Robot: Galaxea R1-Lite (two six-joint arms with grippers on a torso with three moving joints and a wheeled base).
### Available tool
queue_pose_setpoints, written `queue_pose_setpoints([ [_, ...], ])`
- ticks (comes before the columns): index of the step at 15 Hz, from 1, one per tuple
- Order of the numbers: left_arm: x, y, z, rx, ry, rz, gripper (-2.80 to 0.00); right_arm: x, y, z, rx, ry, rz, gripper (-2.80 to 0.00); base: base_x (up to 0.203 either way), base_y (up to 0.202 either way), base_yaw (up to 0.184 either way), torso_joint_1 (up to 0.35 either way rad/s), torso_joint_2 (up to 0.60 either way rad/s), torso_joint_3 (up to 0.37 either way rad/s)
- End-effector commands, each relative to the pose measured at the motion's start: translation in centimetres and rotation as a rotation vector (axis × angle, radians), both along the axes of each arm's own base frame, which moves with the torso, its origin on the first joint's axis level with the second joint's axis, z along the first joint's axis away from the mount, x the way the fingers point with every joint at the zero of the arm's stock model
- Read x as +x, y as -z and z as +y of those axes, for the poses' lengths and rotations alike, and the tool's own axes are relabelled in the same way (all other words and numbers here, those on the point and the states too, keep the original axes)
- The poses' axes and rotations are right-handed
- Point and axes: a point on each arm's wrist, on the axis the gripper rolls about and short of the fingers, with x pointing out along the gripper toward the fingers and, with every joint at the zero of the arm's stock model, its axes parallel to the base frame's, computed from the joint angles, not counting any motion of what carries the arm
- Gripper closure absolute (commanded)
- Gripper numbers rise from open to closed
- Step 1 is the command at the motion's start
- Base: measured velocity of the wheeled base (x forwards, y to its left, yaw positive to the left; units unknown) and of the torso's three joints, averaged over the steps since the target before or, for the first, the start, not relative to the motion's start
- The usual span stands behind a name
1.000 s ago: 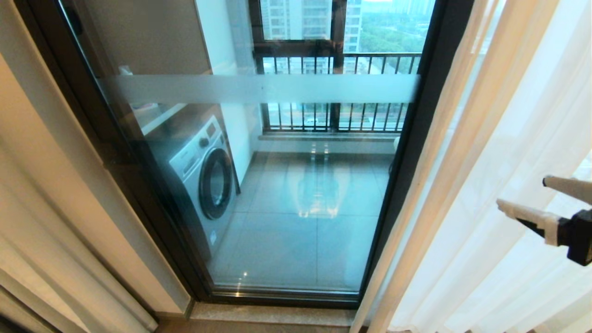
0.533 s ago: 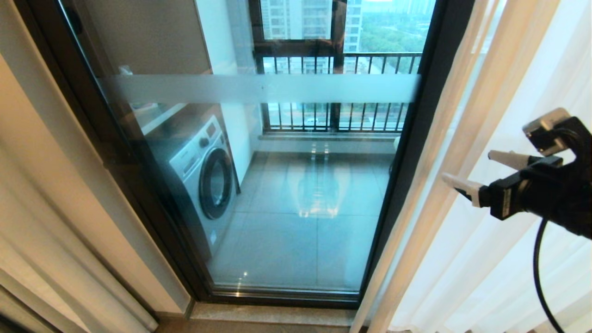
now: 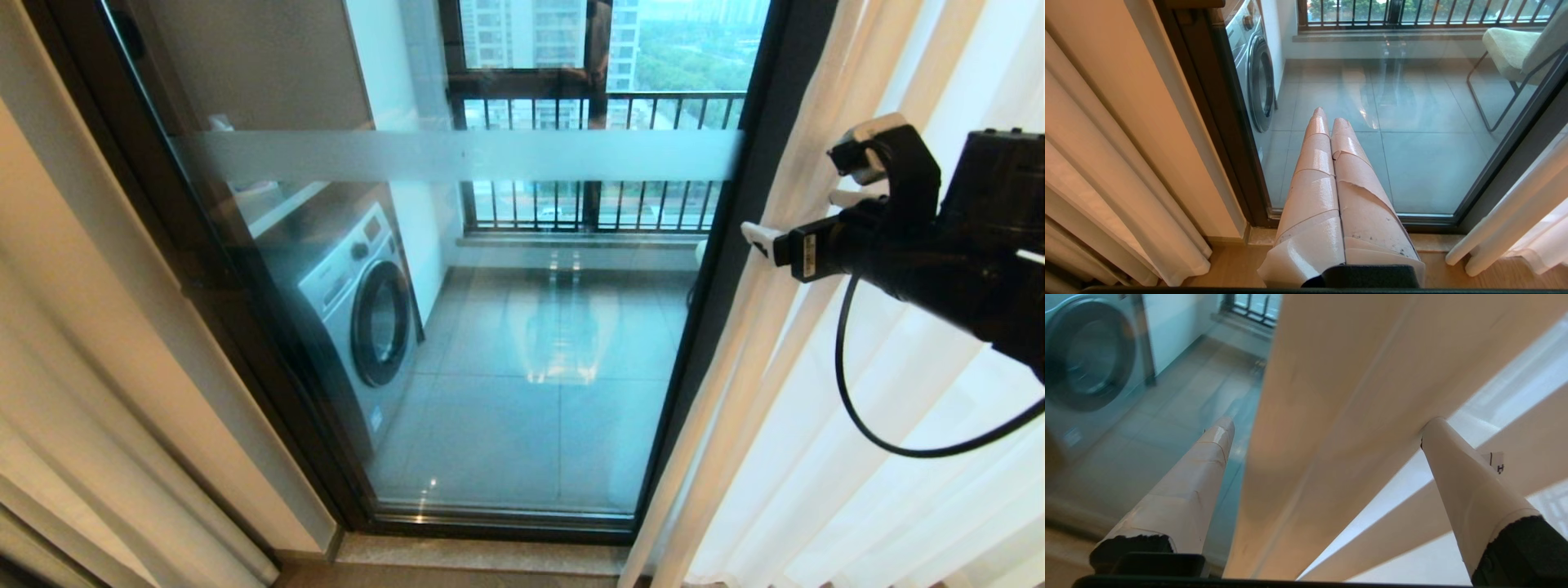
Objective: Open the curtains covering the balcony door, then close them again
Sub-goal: Pull the inner curtains open on both sides
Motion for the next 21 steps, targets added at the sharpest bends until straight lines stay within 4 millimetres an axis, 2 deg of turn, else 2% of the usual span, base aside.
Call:
queue_pose_setpoints([
  [1, 0.0, 0.0, 0.0, 0.0, -0.001, 0.0, 0.0, 1.4, -0.6, 0.4, -0.006, 0.011, -0.028, -2.8, 0.0, 0.0, 0.0, 0.0, 0.0, 0.0],
  [7, 0.0, 0.0, 0.0, 0.0, -0.001, -0.001, 0.0, 2.5, -2.2, 0.4, 0.006, 0.026, -0.088, -2.8, 0.0, 0.0, 0.0, 0.0, 0.0, 0.0],
  [19, 0.0, 0.0, 0.0, 0.0, -0.001, 0.0, 0.0, 3.5, -3.2, -0.9, 0.022, 0.084, -0.136, -2.8, 0.0, 0.0, 0.0, 0.0, 0.0, 0.0],
  [20, 0.0, 0.0, 0.0, 0.0, 0.002, 0.0, 0.0, 3.4, -3.2, -0.9, 0.022, 0.086, -0.136, 0.0, 0.0, 0.0, 0.0, 0.0, 0.0, 0.0],
  [21, 0.0, 0.0, 0.0, 0.0, -0.001, -0.001, 0.0, 3.3, -3.4, -1.0, 0.029, 0.084, -0.144, 0.0, 0.0, 0.0, 0.0, 0.0, 0.0, 0.0],
])
